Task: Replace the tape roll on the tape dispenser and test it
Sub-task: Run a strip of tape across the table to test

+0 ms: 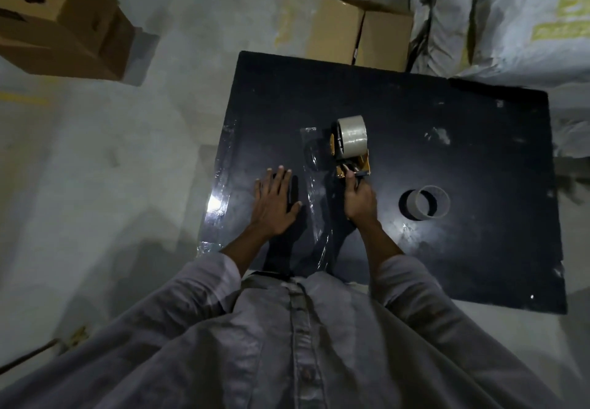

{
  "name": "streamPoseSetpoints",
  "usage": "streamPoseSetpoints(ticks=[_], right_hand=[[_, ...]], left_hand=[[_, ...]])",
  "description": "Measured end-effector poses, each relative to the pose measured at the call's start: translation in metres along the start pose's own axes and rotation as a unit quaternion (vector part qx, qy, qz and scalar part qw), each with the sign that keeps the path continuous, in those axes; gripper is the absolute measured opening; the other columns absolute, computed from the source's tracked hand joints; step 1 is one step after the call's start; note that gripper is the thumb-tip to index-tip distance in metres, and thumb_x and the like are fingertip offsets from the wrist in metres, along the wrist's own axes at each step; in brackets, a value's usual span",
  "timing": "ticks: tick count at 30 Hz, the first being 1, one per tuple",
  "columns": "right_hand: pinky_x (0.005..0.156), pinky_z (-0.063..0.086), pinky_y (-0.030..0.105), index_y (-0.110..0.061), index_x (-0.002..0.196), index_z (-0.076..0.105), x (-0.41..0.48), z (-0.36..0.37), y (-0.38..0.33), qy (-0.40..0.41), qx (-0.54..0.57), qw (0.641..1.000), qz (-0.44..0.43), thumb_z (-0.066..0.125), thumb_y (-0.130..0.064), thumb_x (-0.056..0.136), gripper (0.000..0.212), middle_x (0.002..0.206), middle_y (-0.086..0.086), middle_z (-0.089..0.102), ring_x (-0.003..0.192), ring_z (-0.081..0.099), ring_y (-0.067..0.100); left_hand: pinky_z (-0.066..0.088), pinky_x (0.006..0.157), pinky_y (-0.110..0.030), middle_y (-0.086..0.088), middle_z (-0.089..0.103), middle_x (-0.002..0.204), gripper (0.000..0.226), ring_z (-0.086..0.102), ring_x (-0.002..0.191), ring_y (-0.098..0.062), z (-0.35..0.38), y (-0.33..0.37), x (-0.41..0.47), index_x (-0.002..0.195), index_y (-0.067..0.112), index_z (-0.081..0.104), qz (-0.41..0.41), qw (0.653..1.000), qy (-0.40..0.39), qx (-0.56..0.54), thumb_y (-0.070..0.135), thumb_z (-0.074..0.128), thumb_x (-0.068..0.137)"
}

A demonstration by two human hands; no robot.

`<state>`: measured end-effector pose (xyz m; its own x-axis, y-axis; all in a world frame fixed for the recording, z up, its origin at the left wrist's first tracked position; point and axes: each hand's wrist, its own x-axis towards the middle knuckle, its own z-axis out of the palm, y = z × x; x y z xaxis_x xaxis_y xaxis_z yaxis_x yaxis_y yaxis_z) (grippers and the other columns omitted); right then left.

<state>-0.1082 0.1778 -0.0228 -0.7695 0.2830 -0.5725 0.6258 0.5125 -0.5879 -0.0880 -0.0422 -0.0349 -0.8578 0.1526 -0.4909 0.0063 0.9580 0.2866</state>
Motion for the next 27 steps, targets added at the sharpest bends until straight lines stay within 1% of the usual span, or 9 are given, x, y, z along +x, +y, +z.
streamPoseSetpoints(ticks=[5,11,16,19,24,25,26,27], right_hand=[[0.123,0.047,0.056,0.0,0.15,0.057,0.001,-0.002,0.003,0.001,-0.026,1.0,0.018,0.03,-0.064,0.117,0.077,0.152,0.027,0.061,0.145,0.058,0.045],[0.12,0.049,0.056,0.001,0.144,0.06,-0.008,0.005,0.008,0.023,-0.035,0.999,0.011,0.034,-0.061,0.118,0.072,0.145,0.03,0.064,0.139,0.06,0.049],[0.118,0.05,0.055,0.001,0.144,0.06,-0.021,0.006,0.029,0.027,-0.023,0.999,0.017,0.034,-0.059,0.118,0.07,0.144,0.03,0.065,0.139,0.061,0.048],[0.119,0.049,0.057,0.003,0.144,0.061,-0.031,0.006,0.04,0.035,-0.028,0.999,0.023,0.035,-0.058,0.118,0.071,0.145,0.033,0.065,0.14,0.059,0.051],[0.119,0.049,0.055,0.002,0.145,0.062,-0.045,0.005,0.048,0.043,-0.012,0.999,0.028,0.035,-0.058,0.118,0.071,0.146,0.032,0.066,0.141,0.059,0.05],[0.117,0.051,0.054,0.003,0.142,0.064,-0.045,0.004,0.047,0.046,0.005,0.999,0.027,0.036,-0.058,0.118,0.071,0.142,0.032,0.068,0.137,0.062,0.049],[0.109,0.055,0.052,0.004,0.134,0.067,-0.045,0.002,0.044,0.045,0.041,0.998,0.028,0.037,-0.058,0.118,0.07,0.132,0.031,0.072,0.126,0.068,0.047],[0.093,0.058,0.051,0.003,0.121,0.068,-0.045,0.0,0.042,0.036,0.106,0.993,0.035,0.038,-0.06,0.117,0.07,0.112,0.029,0.073,0.104,0.071,0.045]], left_hand=[[0.003,0.142,-0.057,-0.003,-0.01,0.189,0.088,-0.011,0.176,-0.033,-0.002,0.004,-0.003,0.18,0.018,0.0,0.022,1.0,-0.005,0.012,0.054,0.046,0.115],[0.004,0.143,-0.056,-0.002,-0.008,0.189,0.089,-0.01,0.177,-0.032,-0.008,-0.002,-0.01,0.18,0.019,0.003,0.028,0.999,0.008,0.027,0.053,0.05,0.113],[0.003,0.143,-0.056,-0.003,-0.008,0.189,0.088,-0.01,0.177,-0.032,-0.011,-0.012,-0.014,0.18,0.018,0.004,0.031,0.998,0.002,0.045,0.053,0.049,0.114],[0.005,0.142,-0.057,-0.005,-0.008,0.189,0.089,-0.009,0.176,-0.033,-0.011,-0.008,-0.012,0.18,0.016,0.002,0.056,0.996,-0.016,0.069,0.055,0.047,0.114],[0.004,0.143,-0.057,-0.006,-0.006,0.189,0.087,-0.008,0.177,-0.033,-0.01,0.012,-0.006,0.18,0.015,0.003,0.095,0.993,-0.027,0.065,0.054,0.046,0.115],[0.004,0.143,-0.056,-0.006,-0.003,0.189,0.085,-0.007,0.177,-0.032,-0.01,0.016,-0.005,0.18,0.015,0.005,0.099,0.993,-0.024,0.057,0.053,0.046,0.115],[0.005,0.143,-0.055,-0.006,0.002,0.189,0.083,-0.004,0.177,-0.031,-0.01,0.019,-0.005,0.18,0.015,0.009,0.102,0.994,-0.019,0.044,0.051,0.048,0.115],[0.007,0.143,-0.053,-0.005,0.009,0.188,0.079,0.001,0.177,-0.03,-0.011,0.022,-0.004,0.179,0.015,0.015,0.103,0.994,-0.011,0.027,0.049,0.049,0.115]])
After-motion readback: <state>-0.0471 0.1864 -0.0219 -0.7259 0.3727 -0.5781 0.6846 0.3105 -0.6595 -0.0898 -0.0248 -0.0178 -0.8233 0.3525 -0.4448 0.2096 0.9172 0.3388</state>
